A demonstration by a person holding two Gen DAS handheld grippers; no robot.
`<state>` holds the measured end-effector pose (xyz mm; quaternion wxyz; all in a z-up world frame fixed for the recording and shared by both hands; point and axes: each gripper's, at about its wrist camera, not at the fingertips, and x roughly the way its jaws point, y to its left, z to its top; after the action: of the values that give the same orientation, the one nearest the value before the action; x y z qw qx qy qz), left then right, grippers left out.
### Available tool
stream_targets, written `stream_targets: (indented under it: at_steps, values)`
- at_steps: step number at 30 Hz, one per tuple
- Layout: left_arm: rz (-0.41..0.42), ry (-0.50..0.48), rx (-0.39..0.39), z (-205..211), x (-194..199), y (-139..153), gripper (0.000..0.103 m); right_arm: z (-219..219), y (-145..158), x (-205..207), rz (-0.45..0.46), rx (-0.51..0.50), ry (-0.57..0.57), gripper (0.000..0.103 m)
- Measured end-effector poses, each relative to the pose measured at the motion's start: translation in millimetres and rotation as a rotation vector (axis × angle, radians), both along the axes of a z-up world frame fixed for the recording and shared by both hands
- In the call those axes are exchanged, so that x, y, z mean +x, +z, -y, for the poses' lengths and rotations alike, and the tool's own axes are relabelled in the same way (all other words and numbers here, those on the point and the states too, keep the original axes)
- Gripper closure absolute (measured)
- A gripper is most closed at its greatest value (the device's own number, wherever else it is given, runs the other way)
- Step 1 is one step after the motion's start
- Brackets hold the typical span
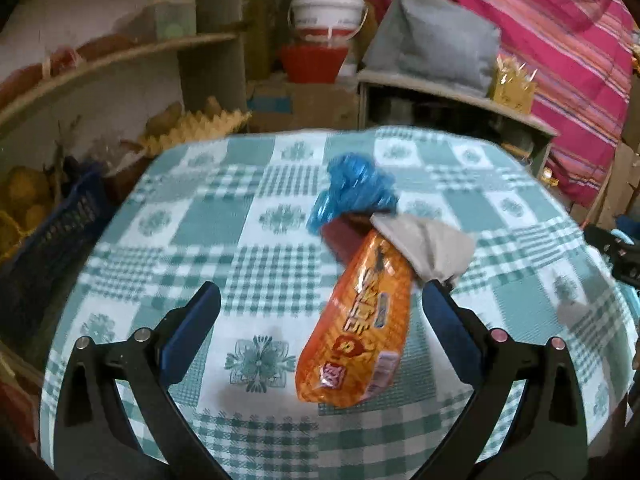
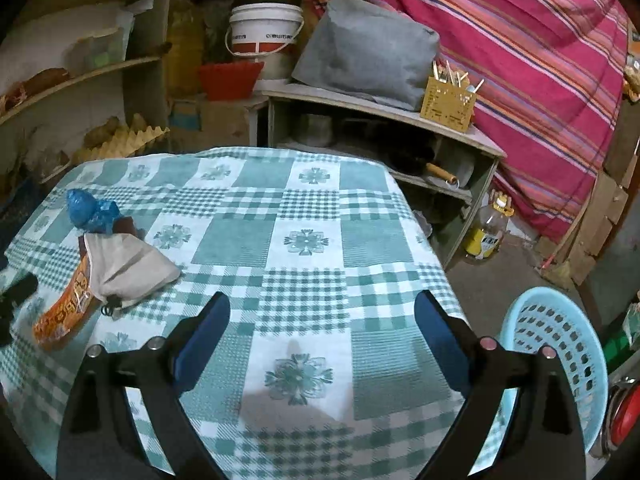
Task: Collect trash
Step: 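Move both tools back over the table toward the orange snack wrapper, then grasp the orange wrapper with the left tool while the right tool grasps the beige cloth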
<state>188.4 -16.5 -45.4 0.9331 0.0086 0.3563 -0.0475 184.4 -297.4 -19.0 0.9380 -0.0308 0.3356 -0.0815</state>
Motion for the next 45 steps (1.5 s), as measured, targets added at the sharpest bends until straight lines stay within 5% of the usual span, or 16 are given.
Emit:
stream_targets:
  at_steps: [14, 20, 25, 26, 45]
  values:
    - [-0.152, -0.071, 0.007, 26, 38, -38, 0.006, 5, -11, 17, -0.039, 0.046, -0.028, 0.012]
    - [-0.184, -0.083, -0.001, 24, 54, -43, 0.042, -4, -13, 19, -0.048, 0.038, -0.001, 0.012]
    - [-0.172, -0.144, -0.038, 23, 47, -40, 0.092, -18, -13, 20, -0.053, 0.037, 0.032, 0.012]
    - [-0.175, -0.149, -0.042, 21, 45, -39, 0.095, -23, -13, 20, -0.053, 0.035, 0.043, 0.012]
    - [-0.026, -0.003, -0.129, -76, 19, 3, 0.099, -109, -29, 20, -0.090, -0.016, 0.204, 0.012]
